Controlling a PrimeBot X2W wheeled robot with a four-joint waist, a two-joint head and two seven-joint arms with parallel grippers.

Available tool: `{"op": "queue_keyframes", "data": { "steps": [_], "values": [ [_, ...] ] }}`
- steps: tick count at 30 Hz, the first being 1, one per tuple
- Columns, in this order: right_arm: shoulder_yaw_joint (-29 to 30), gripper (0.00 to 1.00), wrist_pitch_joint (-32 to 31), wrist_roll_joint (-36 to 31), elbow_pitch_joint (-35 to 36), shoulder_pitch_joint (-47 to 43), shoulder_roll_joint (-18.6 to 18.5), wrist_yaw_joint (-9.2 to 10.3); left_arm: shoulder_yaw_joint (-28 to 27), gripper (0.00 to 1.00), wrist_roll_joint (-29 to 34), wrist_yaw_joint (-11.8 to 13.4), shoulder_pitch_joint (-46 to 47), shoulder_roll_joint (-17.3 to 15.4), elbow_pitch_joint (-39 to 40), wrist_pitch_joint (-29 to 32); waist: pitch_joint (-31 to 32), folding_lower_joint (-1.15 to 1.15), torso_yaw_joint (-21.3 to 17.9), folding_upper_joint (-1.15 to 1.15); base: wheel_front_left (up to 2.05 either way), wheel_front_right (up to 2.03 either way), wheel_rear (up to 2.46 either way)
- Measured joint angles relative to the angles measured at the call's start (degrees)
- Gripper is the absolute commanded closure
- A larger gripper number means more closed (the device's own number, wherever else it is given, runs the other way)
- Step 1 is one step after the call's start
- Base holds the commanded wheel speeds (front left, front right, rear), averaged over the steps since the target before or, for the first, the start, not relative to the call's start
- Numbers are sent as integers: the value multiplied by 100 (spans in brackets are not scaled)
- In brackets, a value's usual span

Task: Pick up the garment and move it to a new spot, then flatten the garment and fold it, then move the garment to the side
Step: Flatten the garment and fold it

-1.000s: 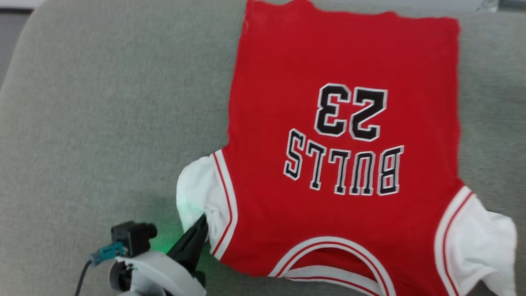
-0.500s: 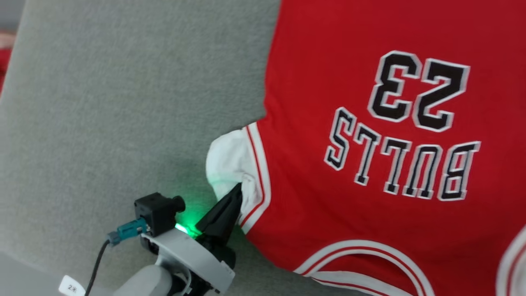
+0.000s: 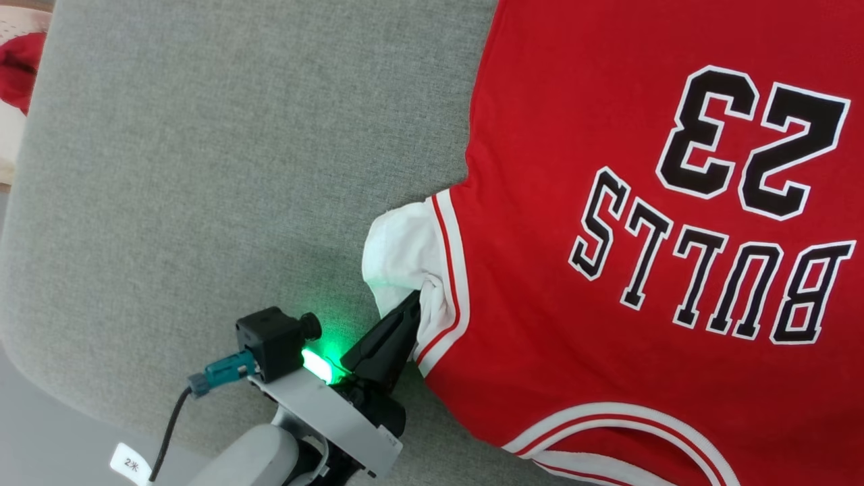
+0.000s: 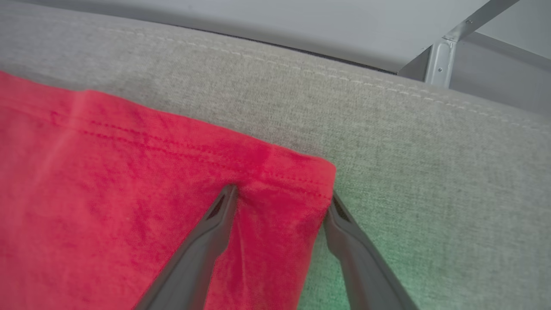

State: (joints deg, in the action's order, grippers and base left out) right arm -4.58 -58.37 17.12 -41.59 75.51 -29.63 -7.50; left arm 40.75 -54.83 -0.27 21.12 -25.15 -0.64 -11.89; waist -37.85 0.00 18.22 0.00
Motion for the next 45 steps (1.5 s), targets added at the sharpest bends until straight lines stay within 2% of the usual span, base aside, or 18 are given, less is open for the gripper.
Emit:
{"op": "queue_keyframes", "data": {
  "steps": [2, 10, 14, 17, 22, 26, 29, 37, 45],
  "values": [
    [-79, 100, 137, 10, -8, -16, -3, 0, -3, 100, -1, -11, 5, -2, -20, -2, 16, 0, -18, 0, 0, 0, 0],
    [-138, 100, 724, 375, -276, -282, 86, -1, -44, 100, -43, -74, 24, 11, -245, -48, 293, 0, -112, 0, 0, 0, 0],
    [-471, 100, 803, 853, -30, -803, -31, -1, -166, 100, -125, -16, -32, -76, -396, -59, 563, 0, -192, 0, 0, 0, 0],
    [-802, 100, 784, 1458, 454, -1435, -258, 0, -285, 100, -169, 79, -137, -202, -498, -97, 809, 0, -263, 0, 0, 0, 0],
    [-1215, 100, 656, 2341, 1651, -2802, -827, -1, -336, 100, -264, 172, -383, -358, -541, -52, 1266, 0, -422, 0, 0, 0, 0],
    [-1252, 100, 491, 2871, 2572, -3996, -1293, -1, -377, 100, -331, 268, -574, -498, -464, 14, 1617, 0, -591, 0, 0, 0, 0],
    [-1105, 100, 419, 3178, 3174, -4890, -1454, -1, -414, 100, -377, 341, -739, -600, -397, 27, 1847, 0, -741, 0, 0, 0, 0],
    [-274, 100, 379, 3184, 4465, -6931, -1363, -1, -434, 100, -459, 491, -1007, -759, -243, 63, 2249, 0, -1222, 0, 0, 0, 0],
    [248, 100, -253, 2822, 5647, -8477, -775, -1, -478, 100, -456, 598, -1070, -872, -76, 80, 2417, 0, -1546, 0, 0, 0, 0]
  ]
}}
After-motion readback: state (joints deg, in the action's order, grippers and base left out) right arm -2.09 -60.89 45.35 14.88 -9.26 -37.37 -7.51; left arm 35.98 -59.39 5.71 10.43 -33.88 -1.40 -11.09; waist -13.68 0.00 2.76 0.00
